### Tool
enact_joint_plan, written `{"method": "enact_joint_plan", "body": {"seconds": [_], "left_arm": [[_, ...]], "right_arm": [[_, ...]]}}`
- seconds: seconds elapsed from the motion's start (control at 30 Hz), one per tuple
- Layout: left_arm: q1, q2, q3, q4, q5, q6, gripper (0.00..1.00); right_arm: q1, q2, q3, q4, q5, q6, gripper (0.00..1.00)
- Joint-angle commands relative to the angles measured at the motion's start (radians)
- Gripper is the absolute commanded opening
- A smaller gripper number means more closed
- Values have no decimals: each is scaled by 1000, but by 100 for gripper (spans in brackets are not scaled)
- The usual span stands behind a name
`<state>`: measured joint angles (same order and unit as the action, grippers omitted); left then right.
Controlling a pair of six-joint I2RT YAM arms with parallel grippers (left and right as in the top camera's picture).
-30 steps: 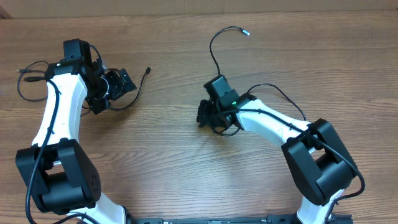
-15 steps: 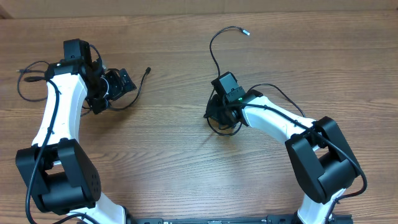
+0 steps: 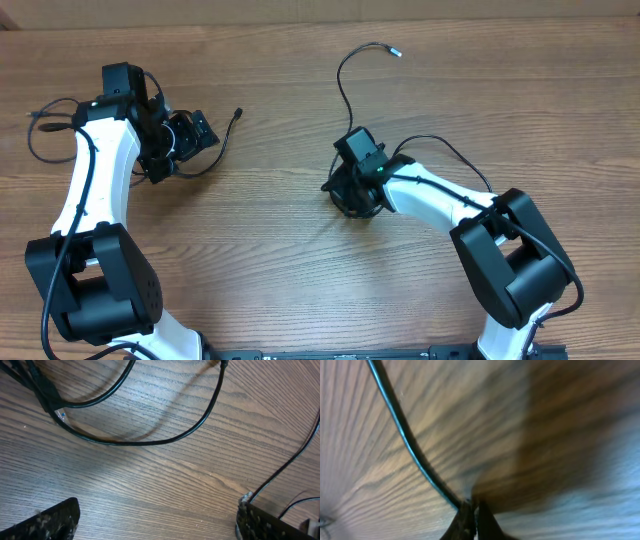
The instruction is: Untangle cables
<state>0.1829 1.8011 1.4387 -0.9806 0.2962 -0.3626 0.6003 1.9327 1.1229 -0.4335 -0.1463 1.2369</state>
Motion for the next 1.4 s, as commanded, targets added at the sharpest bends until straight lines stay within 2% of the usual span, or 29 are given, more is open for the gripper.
{"method": "enact_joint_plan", "body": {"seconds": [0.0,0.17,0.37,0.6,0.63,0.7,0.8,1.03,1.23,1.37], "left_arm": [[0,5,-8,-2,8,19,100],[0,5,-8,-2,8,19,99],[0,5,-8,-2,8,19,100],[0,5,-8,-2,8,19,99],[0,5,-8,-2,8,19,99],[0,5,-8,-2,8,19,100],[0,5,-8,-2,8,19,100],[0,5,-8,-2,8,19,100],[0,5,-8,-2,8,19,100],[0,5,-8,-2,8,19,100]], "right_arm": [[38,26,-54,18,10,127,4],[105,26,-57,75,-111,120,4],[246,26,-57,141,-143,120,4],[353,26,-56,299,-194,72,14],[360,26,-56,325,-211,48,13],[364,26,-56,369,-244,0,4],[360,25,-53,418,-299,-64,4],[295,-71,-42,409,-337,-226,4],[188,-156,-42,281,-277,-303,4],[51,-171,-42,170,-282,-311,4]]}}
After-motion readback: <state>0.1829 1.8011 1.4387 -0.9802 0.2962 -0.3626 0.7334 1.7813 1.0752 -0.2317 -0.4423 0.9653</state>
